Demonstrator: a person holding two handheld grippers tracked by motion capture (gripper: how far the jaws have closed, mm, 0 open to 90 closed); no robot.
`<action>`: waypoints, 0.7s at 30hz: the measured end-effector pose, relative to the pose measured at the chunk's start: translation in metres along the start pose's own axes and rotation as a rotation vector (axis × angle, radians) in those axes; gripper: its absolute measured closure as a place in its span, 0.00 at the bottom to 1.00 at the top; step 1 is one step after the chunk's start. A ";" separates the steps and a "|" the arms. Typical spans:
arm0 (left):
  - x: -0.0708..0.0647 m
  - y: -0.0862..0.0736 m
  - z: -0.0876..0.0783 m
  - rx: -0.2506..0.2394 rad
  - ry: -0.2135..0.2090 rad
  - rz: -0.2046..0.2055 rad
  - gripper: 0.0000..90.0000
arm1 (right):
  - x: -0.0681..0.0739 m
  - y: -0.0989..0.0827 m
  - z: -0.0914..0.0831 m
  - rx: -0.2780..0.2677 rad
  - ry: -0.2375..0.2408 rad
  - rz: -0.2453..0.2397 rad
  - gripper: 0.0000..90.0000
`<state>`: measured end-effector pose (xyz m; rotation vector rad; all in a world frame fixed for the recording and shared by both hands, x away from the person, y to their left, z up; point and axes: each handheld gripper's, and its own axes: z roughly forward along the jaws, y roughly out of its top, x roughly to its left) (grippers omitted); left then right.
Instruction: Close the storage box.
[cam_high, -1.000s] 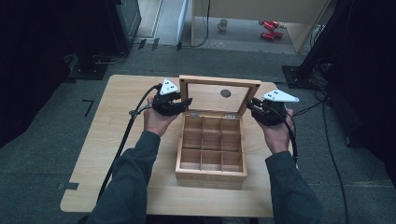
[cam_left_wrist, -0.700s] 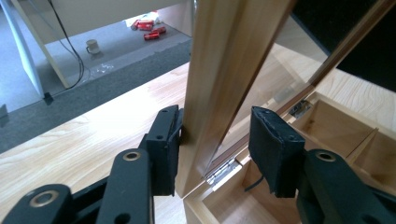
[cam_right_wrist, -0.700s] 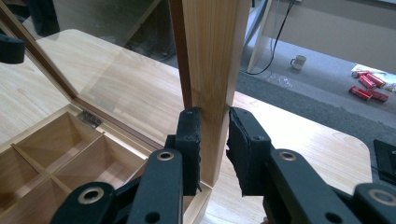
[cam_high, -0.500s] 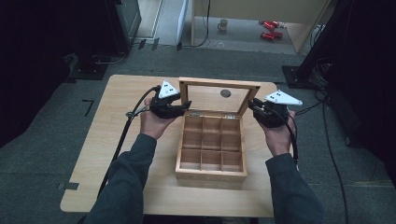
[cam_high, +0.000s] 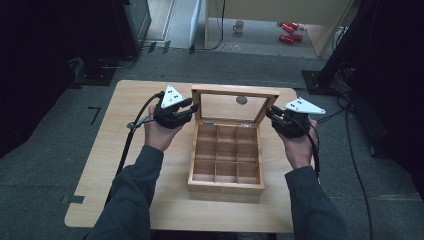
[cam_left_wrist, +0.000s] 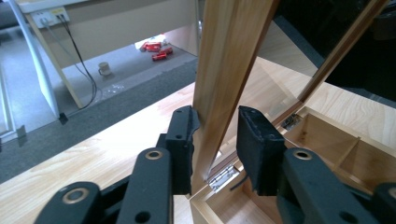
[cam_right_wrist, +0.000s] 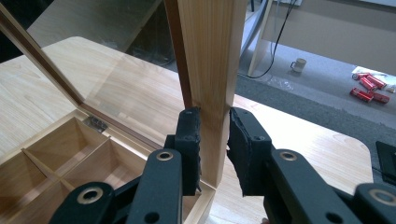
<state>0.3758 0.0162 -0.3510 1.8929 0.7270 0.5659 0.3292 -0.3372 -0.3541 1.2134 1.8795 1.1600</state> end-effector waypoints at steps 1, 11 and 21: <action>0.001 0.000 -0.001 -0.002 -0.007 -0.007 0.77 | 0.001 0.000 -0.001 -0.001 -0.001 -0.001 0.83; -0.003 -0.002 -0.009 -0.004 -0.019 -0.005 0.78 | 0.004 -0.001 -0.010 -0.005 0.003 -0.013 0.82; -0.009 -0.004 -0.017 0.003 -0.024 0.004 0.79 | 0.010 -0.005 -0.017 0.001 0.002 -0.020 0.81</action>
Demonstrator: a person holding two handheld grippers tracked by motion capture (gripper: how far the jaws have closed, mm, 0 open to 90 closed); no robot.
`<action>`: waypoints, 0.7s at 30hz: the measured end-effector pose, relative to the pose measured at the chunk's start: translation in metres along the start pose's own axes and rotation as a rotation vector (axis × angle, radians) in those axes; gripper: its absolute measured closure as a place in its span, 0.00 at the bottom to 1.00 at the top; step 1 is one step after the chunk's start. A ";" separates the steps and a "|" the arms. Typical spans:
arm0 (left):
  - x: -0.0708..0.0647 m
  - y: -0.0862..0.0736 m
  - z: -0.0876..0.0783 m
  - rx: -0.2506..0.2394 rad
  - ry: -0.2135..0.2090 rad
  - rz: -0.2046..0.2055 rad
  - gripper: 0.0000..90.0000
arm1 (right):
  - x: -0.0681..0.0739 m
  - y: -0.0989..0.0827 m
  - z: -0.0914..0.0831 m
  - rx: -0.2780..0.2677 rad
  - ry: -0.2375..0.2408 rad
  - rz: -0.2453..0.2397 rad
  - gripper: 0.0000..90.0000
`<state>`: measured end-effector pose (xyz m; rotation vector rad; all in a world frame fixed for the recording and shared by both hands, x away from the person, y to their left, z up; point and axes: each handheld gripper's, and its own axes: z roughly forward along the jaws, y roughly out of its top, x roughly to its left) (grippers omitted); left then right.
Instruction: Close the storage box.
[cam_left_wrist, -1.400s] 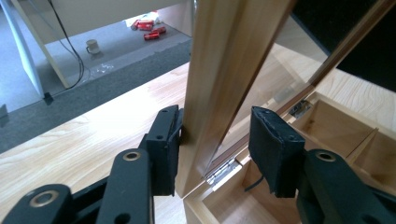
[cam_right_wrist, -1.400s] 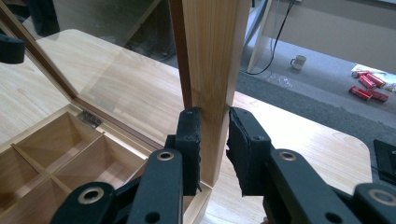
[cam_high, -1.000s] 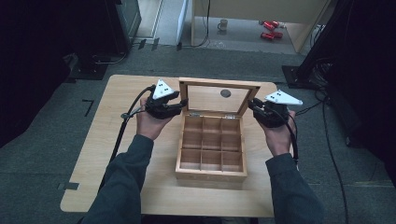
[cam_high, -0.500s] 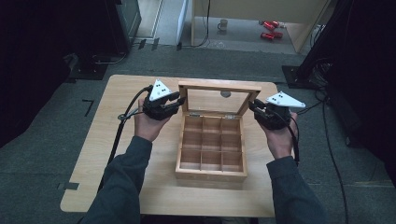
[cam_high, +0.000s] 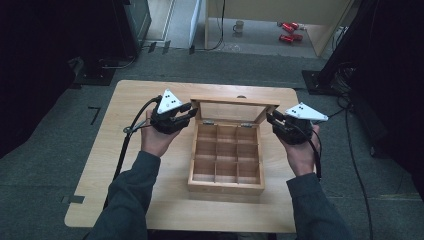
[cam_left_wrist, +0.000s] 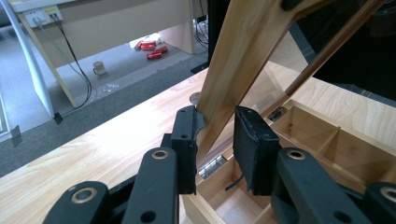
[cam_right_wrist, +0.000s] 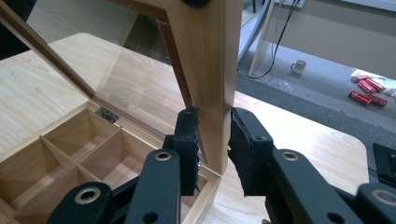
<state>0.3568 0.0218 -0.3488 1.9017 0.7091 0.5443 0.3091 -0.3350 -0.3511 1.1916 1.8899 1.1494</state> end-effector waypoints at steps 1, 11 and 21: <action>-0.001 -0.001 -0.001 -0.003 0.001 0.004 0.78 | 0.001 0.000 -0.001 -0.001 0.000 -0.002 0.81; -0.008 -0.009 -0.008 -0.014 -0.005 0.010 0.78 | 0.008 -0.008 -0.010 -0.001 -0.003 -0.013 0.81; -0.013 -0.019 -0.011 0.002 -0.020 0.002 0.77 | 0.015 -0.016 -0.020 -0.003 -0.003 -0.020 0.81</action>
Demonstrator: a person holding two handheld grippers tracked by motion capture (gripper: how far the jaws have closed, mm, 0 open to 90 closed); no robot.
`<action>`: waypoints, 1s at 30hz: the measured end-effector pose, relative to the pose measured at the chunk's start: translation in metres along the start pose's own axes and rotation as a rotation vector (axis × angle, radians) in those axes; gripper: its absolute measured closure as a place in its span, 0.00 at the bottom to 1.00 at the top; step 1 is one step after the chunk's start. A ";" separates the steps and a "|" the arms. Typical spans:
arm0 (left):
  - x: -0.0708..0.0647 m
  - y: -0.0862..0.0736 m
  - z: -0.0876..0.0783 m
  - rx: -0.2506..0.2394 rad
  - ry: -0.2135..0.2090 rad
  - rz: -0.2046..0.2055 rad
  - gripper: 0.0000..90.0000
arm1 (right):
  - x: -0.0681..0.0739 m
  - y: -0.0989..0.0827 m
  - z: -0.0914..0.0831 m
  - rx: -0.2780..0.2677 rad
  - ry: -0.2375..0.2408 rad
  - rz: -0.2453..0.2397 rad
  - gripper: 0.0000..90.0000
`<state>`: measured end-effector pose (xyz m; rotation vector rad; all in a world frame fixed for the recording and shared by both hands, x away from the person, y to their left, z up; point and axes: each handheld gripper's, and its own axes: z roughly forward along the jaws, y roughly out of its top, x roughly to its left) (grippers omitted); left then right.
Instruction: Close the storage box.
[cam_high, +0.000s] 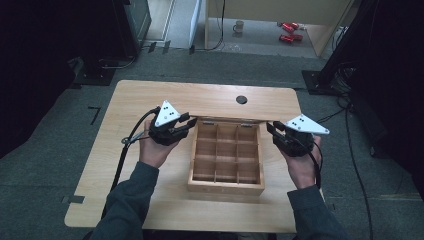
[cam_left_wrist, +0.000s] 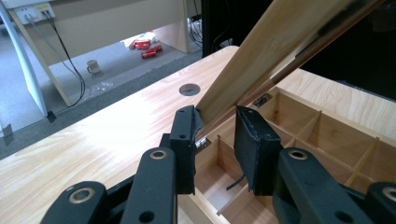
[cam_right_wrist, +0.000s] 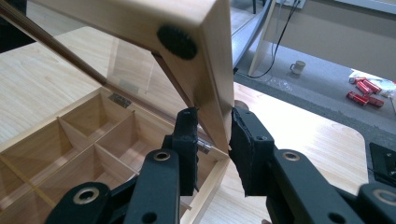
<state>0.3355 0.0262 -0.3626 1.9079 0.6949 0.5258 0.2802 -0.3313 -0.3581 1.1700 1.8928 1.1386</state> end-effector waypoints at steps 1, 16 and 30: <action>-0.001 0.000 -0.001 0.003 0.001 0.002 0.77 | 0.000 0.000 0.000 0.000 0.000 0.000 0.81; -0.017 -0.009 -0.010 0.028 0.019 0.028 0.75 | 0.011 -0.015 -0.014 -0.008 0.006 0.011 0.80; -0.031 -0.020 -0.021 0.021 0.019 0.037 0.73 | 0.022 -0.028 -0.021 0.001 -0.007 -0.003 0.78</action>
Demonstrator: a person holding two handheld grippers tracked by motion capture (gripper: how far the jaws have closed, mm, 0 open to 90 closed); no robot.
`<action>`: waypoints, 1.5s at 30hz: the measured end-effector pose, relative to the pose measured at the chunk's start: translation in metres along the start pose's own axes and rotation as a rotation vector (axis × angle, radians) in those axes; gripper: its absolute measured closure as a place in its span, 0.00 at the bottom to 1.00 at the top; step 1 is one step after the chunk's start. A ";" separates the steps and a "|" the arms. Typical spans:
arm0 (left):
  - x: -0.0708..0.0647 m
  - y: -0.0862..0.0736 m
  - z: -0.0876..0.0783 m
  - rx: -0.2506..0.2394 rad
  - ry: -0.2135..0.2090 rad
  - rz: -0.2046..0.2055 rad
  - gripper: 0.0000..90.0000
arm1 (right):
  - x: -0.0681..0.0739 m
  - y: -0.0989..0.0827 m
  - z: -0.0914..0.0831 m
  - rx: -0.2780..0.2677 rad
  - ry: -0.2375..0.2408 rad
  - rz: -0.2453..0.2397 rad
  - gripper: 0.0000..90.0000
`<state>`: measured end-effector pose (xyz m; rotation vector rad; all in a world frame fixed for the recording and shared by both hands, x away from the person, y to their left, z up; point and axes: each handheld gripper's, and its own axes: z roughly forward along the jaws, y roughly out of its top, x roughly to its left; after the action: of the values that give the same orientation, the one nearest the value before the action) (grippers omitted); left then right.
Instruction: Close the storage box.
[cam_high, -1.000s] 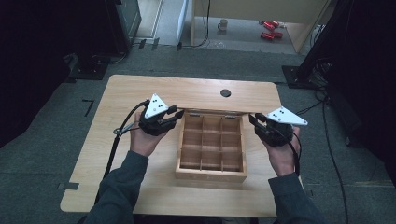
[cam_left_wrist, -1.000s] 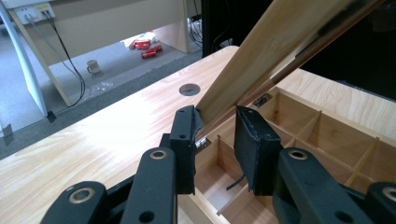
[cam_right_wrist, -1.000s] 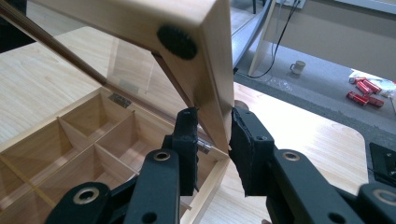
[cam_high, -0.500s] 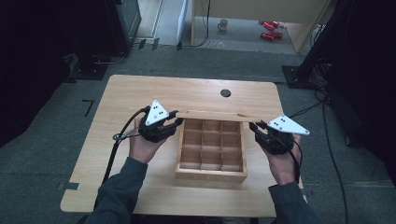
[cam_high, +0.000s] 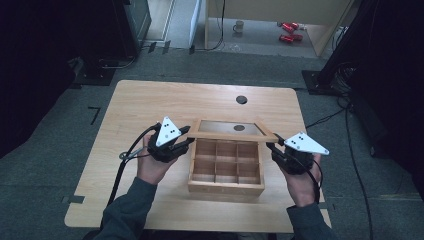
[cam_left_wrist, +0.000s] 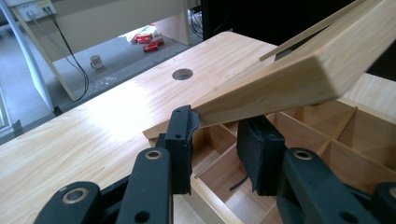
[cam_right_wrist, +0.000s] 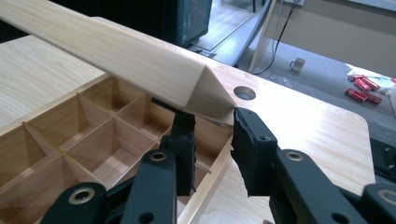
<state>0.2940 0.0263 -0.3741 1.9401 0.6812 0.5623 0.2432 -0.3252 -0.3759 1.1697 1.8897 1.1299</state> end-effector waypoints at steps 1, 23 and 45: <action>-0.002 -0.001 -0.003 -0.002 -0.005 0.002 0.72 | 0.001 -0.003 -0.001 -0.002 0.002 0.003 0.78; -0.016 -0.018 -0.019 -0.010 -0.072 -0.028 0.63 | 0.011 -0.023 -0.005 0.015 0.003 0.009 0.78; -0.027 -0.044 -0.019 0.001 -0.085 -0.070 0.62 | 0.030 -0.040 -0.018 0.031 0.023 0.031 0.57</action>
<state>0.2524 0.0366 -0.4084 1.9213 0.6929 0.4341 0.2013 -0.3133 -0.4064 1.2113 1.9185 1.1391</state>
